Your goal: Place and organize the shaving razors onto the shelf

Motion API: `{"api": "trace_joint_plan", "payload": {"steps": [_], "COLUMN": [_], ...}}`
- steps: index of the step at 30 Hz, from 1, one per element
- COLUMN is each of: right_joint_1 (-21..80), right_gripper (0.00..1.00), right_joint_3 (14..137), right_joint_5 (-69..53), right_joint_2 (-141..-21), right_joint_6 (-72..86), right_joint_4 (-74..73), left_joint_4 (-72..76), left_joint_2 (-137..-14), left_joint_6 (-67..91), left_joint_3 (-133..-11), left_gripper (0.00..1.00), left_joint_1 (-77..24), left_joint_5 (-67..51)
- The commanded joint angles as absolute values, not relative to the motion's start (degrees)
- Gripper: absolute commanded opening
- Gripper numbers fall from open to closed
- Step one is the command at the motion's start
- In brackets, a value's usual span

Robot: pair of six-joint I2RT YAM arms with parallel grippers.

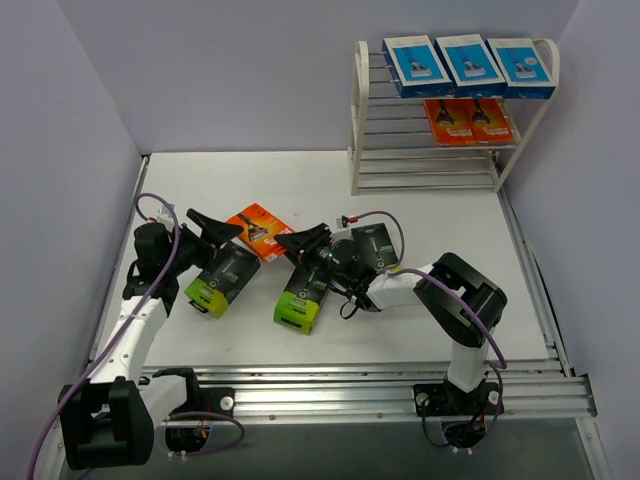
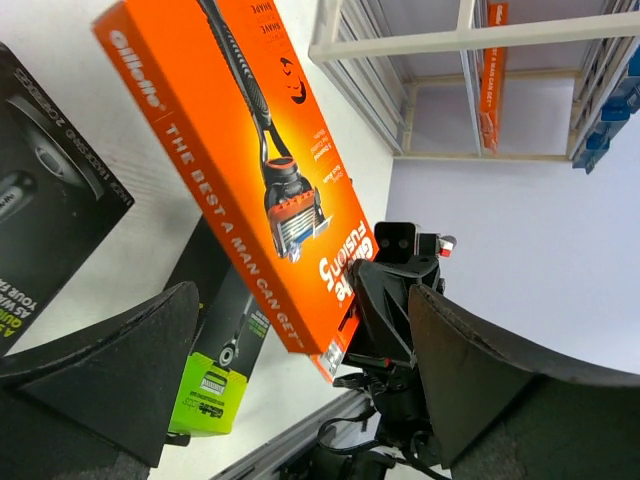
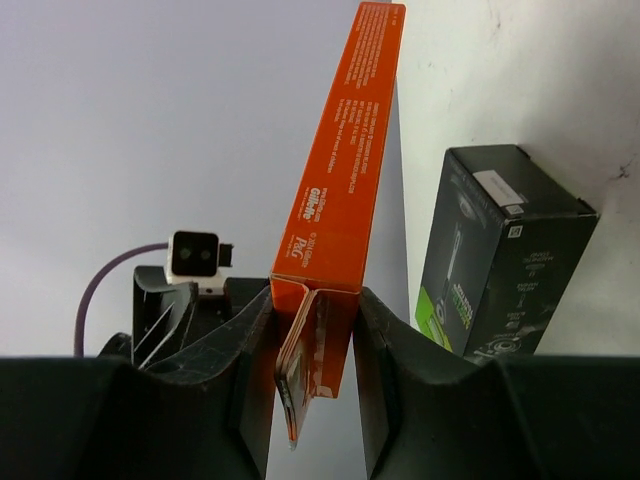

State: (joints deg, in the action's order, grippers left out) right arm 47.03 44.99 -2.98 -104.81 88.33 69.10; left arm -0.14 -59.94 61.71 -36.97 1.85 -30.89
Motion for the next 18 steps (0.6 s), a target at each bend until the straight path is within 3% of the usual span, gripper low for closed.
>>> {"api": "trace_joint_plan", "payload": {"steps": [1, 12, 16, 18], "right_joint_1": [47.99, 48.60, 48.95, 49.13], "right_gripper": [0.00, 0.00, 0.00, 0.00], "right_joint_3": [46.76, 46.58, 46.58, 46.06], "right_joint_5": [-5.18, -8.43, -9.75, -10.02], "right_joint_2": [-102.22, -102.39, -101.78, -101.17], "right_joint_6": [87.19, 88.15, 88.59, 88.59], "right_joint_4": [76.19, 81.38, 82.79, 82.71], "left_joint_4": [7.65, 4.13, 2.73, 2.46], "left_joint_2": [-61.52, -64.77, -64.86, -65.21], "left_joint_6": [64.78, 61.88, 60.47, 60.82], "left_joint_3": [-36.04, -35.51, -36.30, -36.39], "left_gripper": [0.94, 0.95, 1.00, 0.91], "left_joint_1": [2.11, 2.29, 2.99, 3.51], "left_joint_5": [-35.15, -36.30, -35.07, -34.63]}}
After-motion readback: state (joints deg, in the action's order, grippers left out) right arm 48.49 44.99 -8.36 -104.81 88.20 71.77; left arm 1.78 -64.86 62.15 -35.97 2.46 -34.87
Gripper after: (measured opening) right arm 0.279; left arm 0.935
